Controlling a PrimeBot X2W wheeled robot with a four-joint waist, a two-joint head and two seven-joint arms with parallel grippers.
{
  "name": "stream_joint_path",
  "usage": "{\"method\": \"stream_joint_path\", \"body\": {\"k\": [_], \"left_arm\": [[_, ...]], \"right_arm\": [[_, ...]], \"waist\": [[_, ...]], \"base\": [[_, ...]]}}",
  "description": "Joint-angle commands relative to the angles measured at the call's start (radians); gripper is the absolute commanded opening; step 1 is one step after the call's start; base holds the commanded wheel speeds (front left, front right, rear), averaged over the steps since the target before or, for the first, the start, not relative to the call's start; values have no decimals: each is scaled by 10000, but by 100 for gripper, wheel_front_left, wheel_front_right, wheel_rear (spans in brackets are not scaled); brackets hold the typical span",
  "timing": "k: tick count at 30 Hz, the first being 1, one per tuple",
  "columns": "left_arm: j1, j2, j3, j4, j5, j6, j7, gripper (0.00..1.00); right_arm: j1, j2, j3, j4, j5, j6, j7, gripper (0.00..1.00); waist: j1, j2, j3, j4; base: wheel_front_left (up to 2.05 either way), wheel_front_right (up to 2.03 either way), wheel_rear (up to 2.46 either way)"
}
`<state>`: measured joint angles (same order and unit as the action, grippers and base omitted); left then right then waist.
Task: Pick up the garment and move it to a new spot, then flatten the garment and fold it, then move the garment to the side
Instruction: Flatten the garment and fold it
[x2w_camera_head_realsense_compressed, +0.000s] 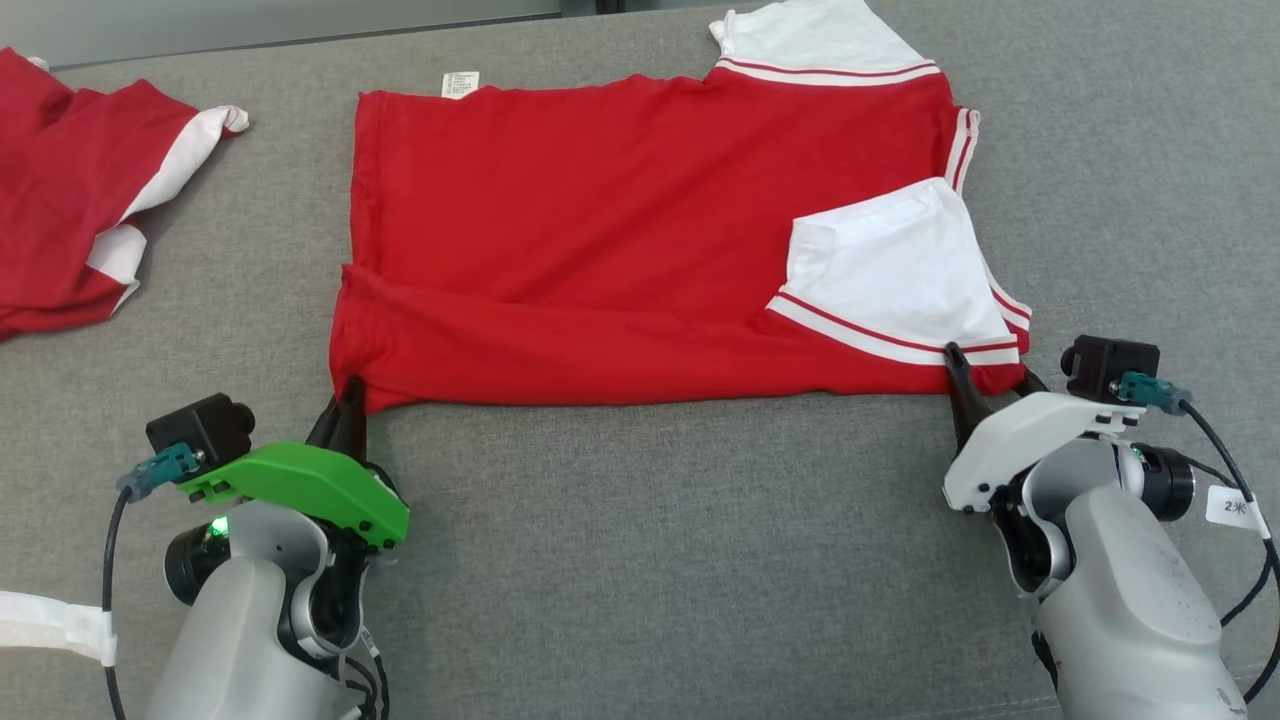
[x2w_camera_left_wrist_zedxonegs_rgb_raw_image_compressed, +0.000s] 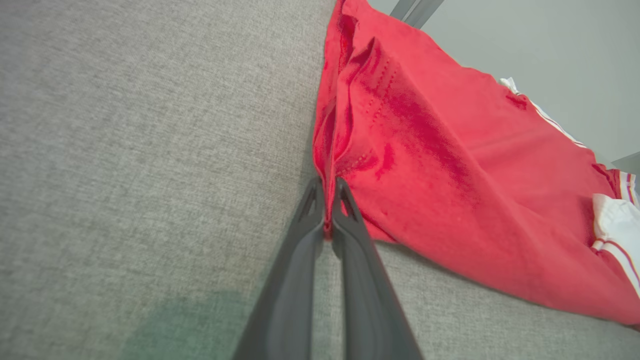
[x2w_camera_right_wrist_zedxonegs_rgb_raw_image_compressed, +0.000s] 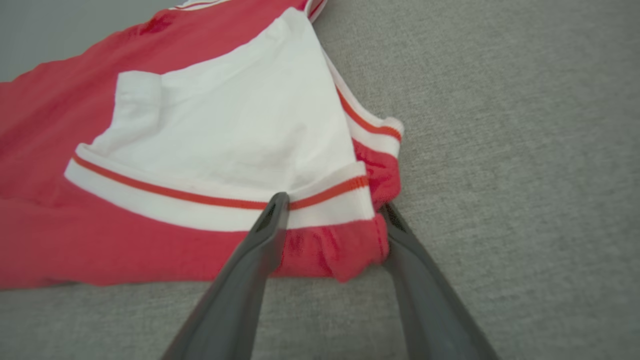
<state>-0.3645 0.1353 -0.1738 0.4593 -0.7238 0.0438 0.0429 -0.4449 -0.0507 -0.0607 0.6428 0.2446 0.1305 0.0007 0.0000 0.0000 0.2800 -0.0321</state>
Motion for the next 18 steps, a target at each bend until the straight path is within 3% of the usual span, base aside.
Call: {"method": "stream_joint_path", "body": {"k": [1,8,18], "left_arm": [[144,170,18,-90,129,-28,-43,0],[401,521,-77,-1011,221,-133,87,0],[2671,882,-678,-3549,292,303,1096,0]], "right_arm": [[-157,0,-54,64,21,4,74,0],[-244,-43,-571,-906,592,-1,489,0],[2680,-187,-587,-4123,1745,2,2122,0]], "waist": [[0,0,-64,71],[0,0,-290,55],[0,0,-672,161]], "base": [[0,0,0],[0,0,0],[0,0,0]]}}
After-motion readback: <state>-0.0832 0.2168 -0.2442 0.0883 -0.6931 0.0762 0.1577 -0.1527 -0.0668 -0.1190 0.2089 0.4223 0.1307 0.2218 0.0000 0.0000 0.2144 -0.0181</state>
